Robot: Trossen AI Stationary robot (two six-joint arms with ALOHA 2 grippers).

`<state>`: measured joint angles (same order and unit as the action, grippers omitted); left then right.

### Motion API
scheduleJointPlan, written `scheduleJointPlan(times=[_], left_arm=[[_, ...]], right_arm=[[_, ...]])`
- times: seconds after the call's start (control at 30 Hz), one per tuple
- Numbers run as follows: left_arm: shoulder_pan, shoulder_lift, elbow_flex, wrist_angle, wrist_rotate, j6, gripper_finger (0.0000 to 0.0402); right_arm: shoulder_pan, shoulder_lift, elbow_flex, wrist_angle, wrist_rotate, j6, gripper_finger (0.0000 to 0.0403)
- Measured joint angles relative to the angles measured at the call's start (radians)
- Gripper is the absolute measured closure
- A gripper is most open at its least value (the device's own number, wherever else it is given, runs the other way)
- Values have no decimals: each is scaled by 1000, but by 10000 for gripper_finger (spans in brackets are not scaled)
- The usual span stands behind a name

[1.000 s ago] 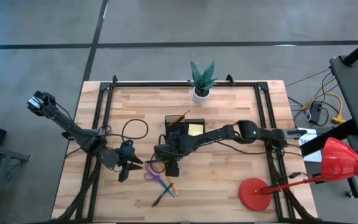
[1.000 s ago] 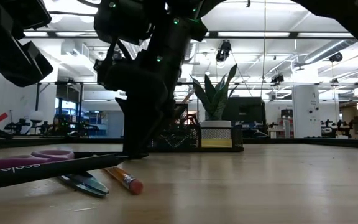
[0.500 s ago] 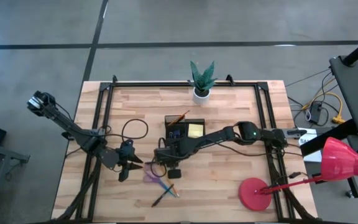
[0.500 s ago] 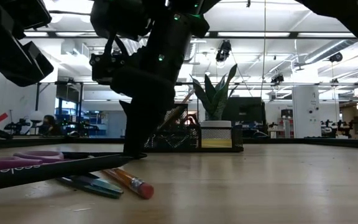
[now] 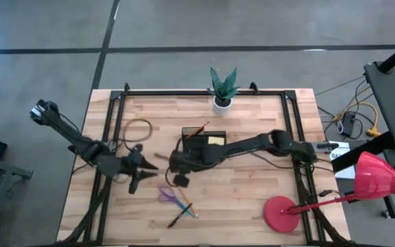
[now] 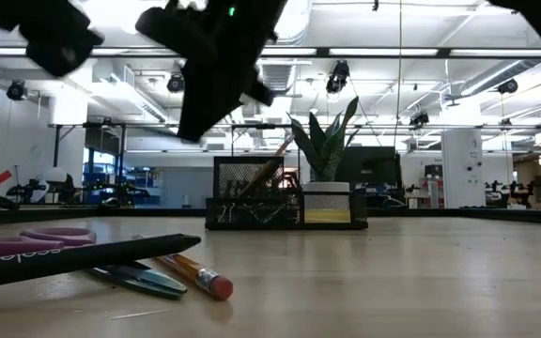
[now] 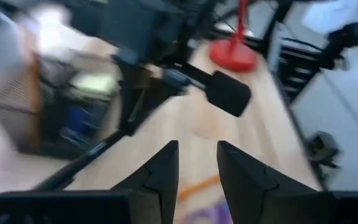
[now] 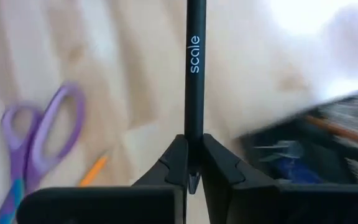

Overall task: Pick and place office supplies into organizer
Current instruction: Put the top pen into the desk organizer

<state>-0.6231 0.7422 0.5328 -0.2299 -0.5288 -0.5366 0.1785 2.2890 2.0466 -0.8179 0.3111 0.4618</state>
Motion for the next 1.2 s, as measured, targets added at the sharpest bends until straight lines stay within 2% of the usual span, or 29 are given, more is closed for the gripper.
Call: scheduleJointPlan(times=[0.13,0.23,0.3,0.47,0.63,0.83,1.2], left_arm=[[0,-77,59,-176,-148,56,307],[2,-123,75,-249,-237,59,307],[2,-143,72,-261,-260,90,307],[2,-134,71,-261,-222,245,299],[30,-79,73,-260,-188,284,261],[52,34,69,-259,-110,419,224],[139,201,83,-79,-29,566,217]], right_arm=[[16,-56,-5,-73,154,133,391],[22,-95,-4,-135,190,171,391],[27,-100,-2,-169,194,162,391],[54,-89,-6,-191,177,78,391],[64,-95,7,-199,124,6,391],[86,-95,8,-198,54,-20,391],[93,-95,8,-194,29,-14,391]])
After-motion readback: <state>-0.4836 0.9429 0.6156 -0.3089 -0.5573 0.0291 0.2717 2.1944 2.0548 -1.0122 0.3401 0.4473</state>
